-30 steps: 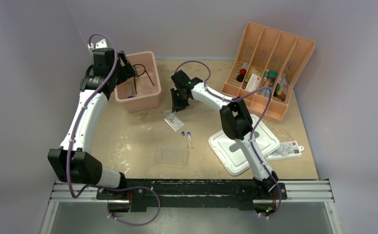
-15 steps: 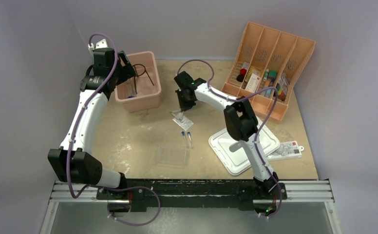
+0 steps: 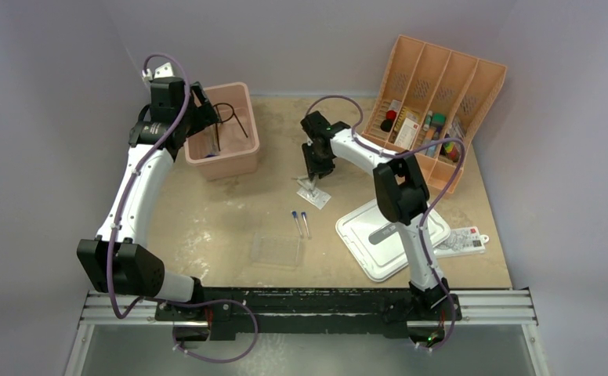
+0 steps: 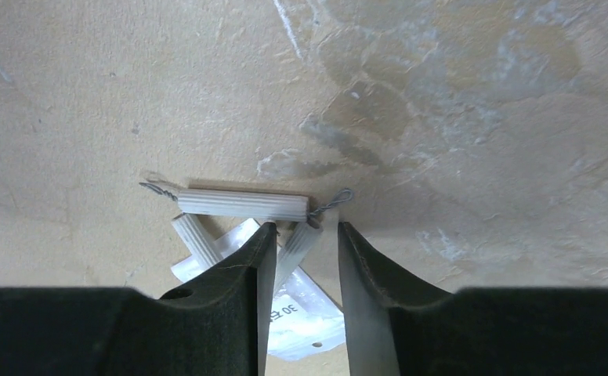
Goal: Organize the chemistry lab equipment
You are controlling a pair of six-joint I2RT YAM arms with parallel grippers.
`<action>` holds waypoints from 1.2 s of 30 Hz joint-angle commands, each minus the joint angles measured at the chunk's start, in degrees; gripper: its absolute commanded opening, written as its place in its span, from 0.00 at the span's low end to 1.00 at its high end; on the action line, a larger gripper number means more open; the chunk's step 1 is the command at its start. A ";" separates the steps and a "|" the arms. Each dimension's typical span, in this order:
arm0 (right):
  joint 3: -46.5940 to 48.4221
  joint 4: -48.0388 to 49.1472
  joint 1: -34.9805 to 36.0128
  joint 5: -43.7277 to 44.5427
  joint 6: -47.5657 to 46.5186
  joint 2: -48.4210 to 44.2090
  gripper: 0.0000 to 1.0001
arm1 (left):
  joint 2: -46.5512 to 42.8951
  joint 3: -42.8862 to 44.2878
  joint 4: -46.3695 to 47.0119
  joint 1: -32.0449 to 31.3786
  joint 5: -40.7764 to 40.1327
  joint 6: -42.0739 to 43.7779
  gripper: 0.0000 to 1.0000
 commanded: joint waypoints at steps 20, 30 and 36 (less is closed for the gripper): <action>-5.90 9.35 0.05 2.16 8.45 -10.47 0.00 | 2.75 -1.16 9.70 -5.90 19.76 1.69 0.77; -16.90 21.82 -4.40 -5.81 5.33 -25.88 0.00 | 4.29 -7.46 20.91 -7.46 32.01 -2.61 0.79; -18.43 26.96 -5.73 -18.69 -0.59 -31.97 0.00 | 5.42 -10.74 31.85 -9.57 41.08 -5.79 0.77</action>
